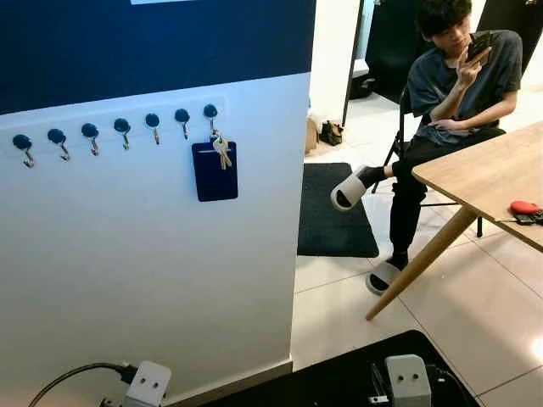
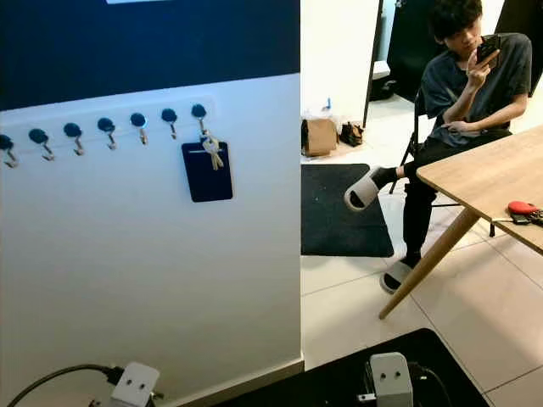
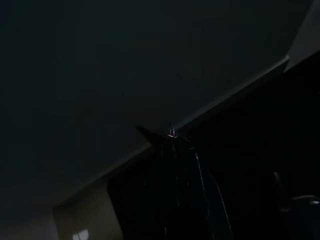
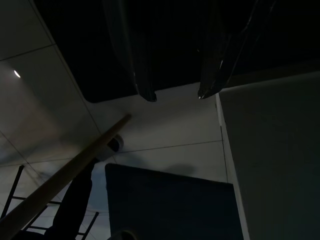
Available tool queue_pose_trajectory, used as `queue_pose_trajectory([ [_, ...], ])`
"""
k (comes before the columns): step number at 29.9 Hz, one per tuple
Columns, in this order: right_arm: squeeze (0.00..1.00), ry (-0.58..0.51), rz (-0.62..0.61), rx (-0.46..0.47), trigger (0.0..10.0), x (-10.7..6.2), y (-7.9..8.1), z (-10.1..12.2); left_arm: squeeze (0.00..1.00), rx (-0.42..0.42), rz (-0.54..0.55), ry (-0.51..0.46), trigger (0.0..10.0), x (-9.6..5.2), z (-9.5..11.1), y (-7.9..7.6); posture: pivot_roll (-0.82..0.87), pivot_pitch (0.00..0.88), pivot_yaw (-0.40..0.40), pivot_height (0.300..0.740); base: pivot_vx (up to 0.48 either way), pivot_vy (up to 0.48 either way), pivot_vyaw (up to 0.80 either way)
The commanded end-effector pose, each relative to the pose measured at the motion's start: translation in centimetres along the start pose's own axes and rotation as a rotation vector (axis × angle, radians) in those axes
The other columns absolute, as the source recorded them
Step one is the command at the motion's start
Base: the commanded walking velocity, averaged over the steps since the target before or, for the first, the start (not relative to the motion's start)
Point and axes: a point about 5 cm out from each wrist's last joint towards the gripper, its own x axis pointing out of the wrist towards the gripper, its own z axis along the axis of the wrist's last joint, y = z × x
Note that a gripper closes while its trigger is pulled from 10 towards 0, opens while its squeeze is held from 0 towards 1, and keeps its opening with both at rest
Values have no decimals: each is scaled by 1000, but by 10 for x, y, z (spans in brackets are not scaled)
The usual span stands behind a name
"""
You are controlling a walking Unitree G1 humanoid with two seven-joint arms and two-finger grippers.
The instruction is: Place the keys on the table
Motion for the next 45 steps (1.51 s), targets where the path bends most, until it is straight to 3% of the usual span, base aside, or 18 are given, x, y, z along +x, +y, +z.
queue_pose_trajectory([
  [1, 0, 5, -6, 17, 10000, -5, 3, -4, 0, -49, 26, 28, 10000, -1, -6, 0, 71, 133, 97, 740, 0, 0, 0],
  [10, 0, 32, -32, 53, 10000, -6, 2, -10, 0, -69, 31, 17, 10000, 3, 0, -1, 67, 135, 96, 740, 0, 0, 0],
  [45, 0, 19, 0, 23, 10000, -3, 5, -8, 0, -83, 31, 10, 10000, 5, 3, -4, 76, 134, 93, 740, 0, 0, 0],
])
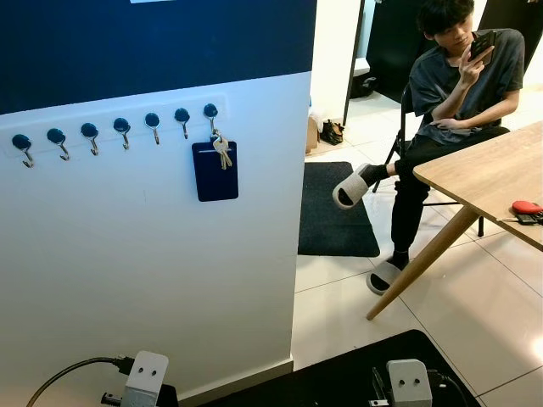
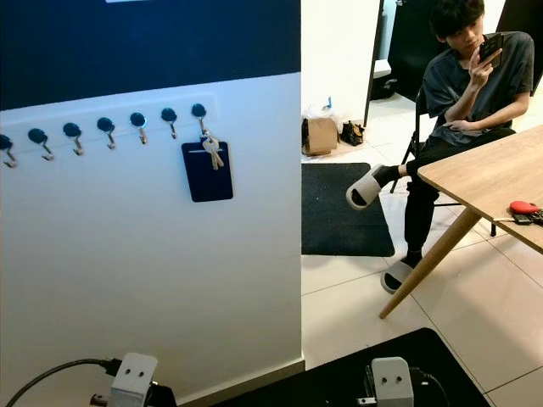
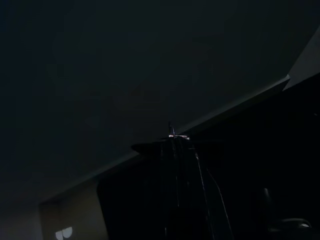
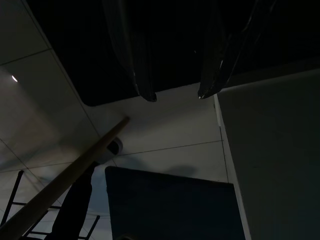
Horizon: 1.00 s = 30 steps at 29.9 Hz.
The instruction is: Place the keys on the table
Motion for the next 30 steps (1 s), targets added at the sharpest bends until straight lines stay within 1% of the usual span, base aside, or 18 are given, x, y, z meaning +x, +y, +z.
queue_pose_trajectory([
  [1, 0, 11, 9, 1, 10000, -2, 2, -4, 0, -19, 11, 31, 10000, -3, -8, 0, 76, 134, 93, 740, 0, 0, 0],
  [30, 0, 16, 12, 2, 10000, -1, 0, -4, 0, -10, 3, 36, 10000, -1, -7, -2, 73, 122, 88, 740, 0, 0, 0],
])
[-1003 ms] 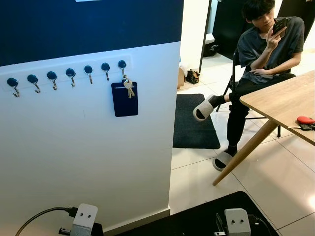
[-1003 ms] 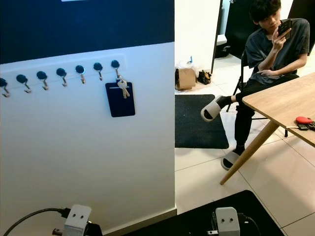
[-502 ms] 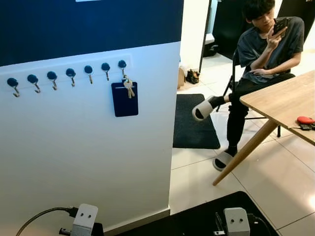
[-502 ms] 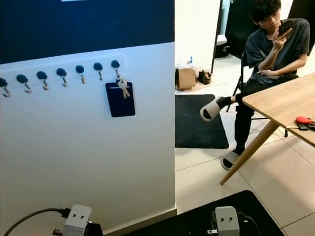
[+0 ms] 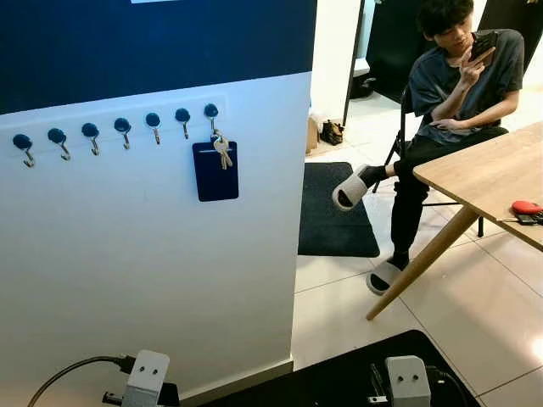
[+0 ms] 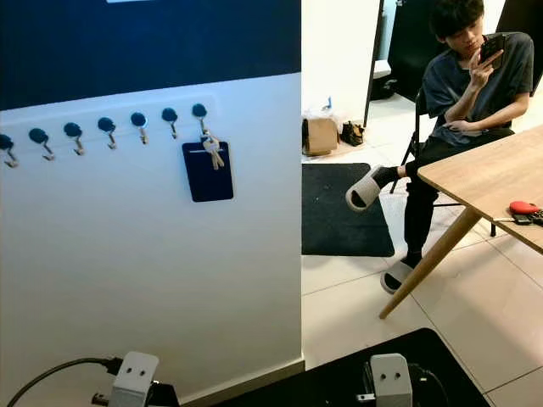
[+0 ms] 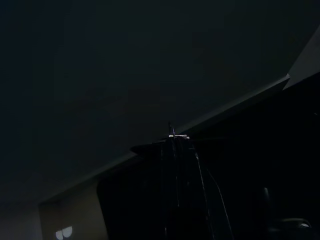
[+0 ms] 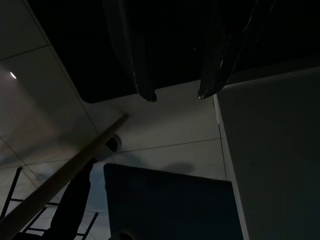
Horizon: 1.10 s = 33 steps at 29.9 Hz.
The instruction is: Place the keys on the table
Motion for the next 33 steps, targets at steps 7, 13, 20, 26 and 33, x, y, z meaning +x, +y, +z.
queue_pose_trajectory([
  [7, 0, 26, 4, 6, 10000, -4, 1, -7, 0, -11, 4, 30, 10000, -2, -7, -1, 75, 127, 89, 740, 0, 0, 0],
  [13, 0, 29, 5, 7, 10000, -5, 2, -8, 0, -9, 4, 30, 10000, -2, -7, -1, 76, 128, 90, 740, 0, 0, 0],
  [20, 0, 30, 5, 9, 10000, -5, 2, -8, 0, -8, 2, 29, 10000, -2, -7, -2, 76, 130, 92, 740, 0, 0, 0],
  [26, 0, 31, 5, 10, 10000, -5, 2, -8, 0, -7, 1, 30, 10000, -2, -7, -2, 77, 131, 92, 740, 0, 0, 0],
  [33, 0, 36, 3, 13, 10000, -5, 2, -9, 0, -6, -1, 29, 10000, -2, -6, -2, 76, 131, 92, 740, 0, -386, -775],
])
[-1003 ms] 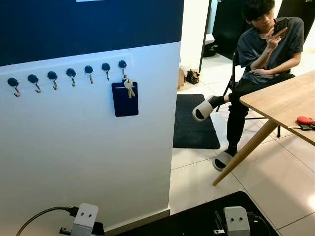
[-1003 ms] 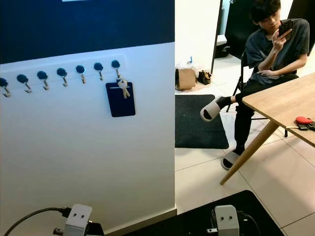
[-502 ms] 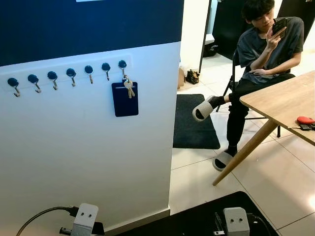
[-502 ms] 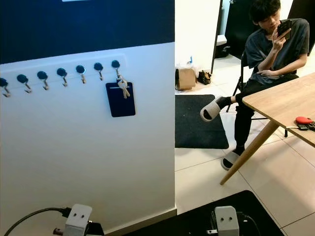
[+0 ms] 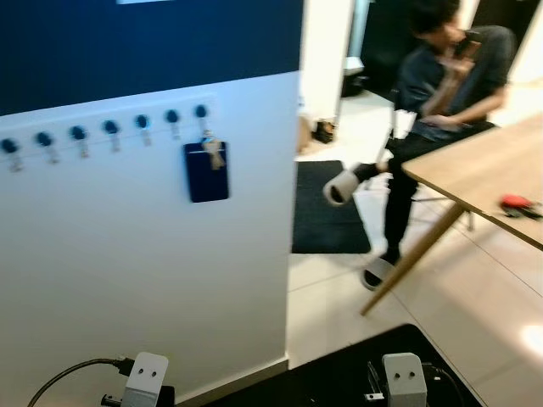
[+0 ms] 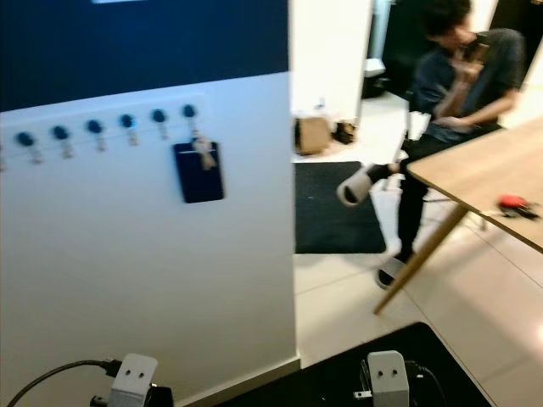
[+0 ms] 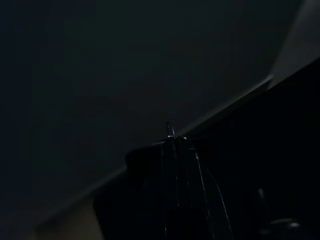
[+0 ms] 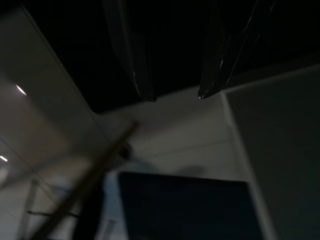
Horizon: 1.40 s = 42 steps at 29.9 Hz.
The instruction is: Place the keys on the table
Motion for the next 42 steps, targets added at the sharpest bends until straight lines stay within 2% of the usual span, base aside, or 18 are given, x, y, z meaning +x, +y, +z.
queue_pose_trajectory([
  [1, 0, 24, -4, 7, 10000, -6, -1, -7, 0, -7, -3, 27, 10000, -2, -7, -3, 76, 131, 92, 740, 0, -480, -800],
  [23, 0, 25, -3, 4, 10000, -6, 0, -8, 0, -7, -2, 27, 10000, -2, -7, -3, 75, 129, 94, 740, 0, -480, -800],
  [42, 0, 19, 0, 2, 10000, -6, 2, -7, 0, -18, -14, 10, 10000, -3, -4, -6, 77, 129, 97, 740, 0, -45, 0],
])
